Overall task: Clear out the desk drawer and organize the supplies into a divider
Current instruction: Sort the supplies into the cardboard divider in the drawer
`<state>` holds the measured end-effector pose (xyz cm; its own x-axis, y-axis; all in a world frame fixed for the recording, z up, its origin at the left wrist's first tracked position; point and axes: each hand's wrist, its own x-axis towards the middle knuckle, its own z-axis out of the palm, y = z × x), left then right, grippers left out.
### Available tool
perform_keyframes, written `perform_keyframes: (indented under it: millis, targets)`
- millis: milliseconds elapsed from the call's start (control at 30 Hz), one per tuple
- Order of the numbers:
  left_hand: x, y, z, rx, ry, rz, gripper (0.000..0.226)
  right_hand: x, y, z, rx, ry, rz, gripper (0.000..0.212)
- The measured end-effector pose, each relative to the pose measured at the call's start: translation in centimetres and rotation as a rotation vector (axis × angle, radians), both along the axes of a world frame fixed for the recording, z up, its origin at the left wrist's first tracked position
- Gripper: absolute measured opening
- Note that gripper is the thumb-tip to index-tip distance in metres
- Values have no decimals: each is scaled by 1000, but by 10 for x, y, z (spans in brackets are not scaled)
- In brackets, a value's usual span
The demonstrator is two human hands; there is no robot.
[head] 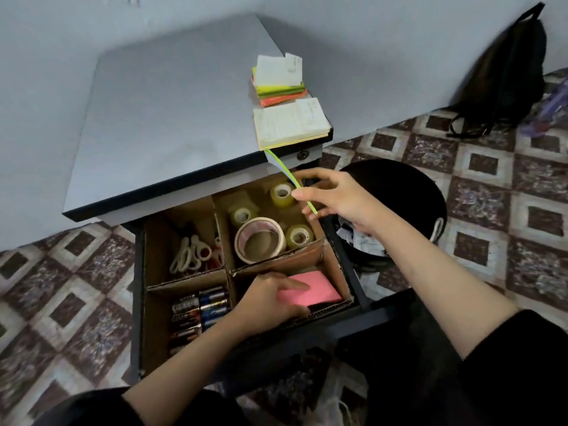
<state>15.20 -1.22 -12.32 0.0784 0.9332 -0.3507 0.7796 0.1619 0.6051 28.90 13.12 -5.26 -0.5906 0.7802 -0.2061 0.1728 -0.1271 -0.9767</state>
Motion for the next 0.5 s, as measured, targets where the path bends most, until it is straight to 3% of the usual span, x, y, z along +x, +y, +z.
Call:
perform_keyframes:
  millis: [367, 500]
  targets:
    - [4, 8, -18, -152, 82, 19, 40, 5, 12, -7, 10, -76, 17, 40]
    - [7, 12, -12, -177, -29, 25, 37, 5, 11, -11, -9, -80, 17, 42]
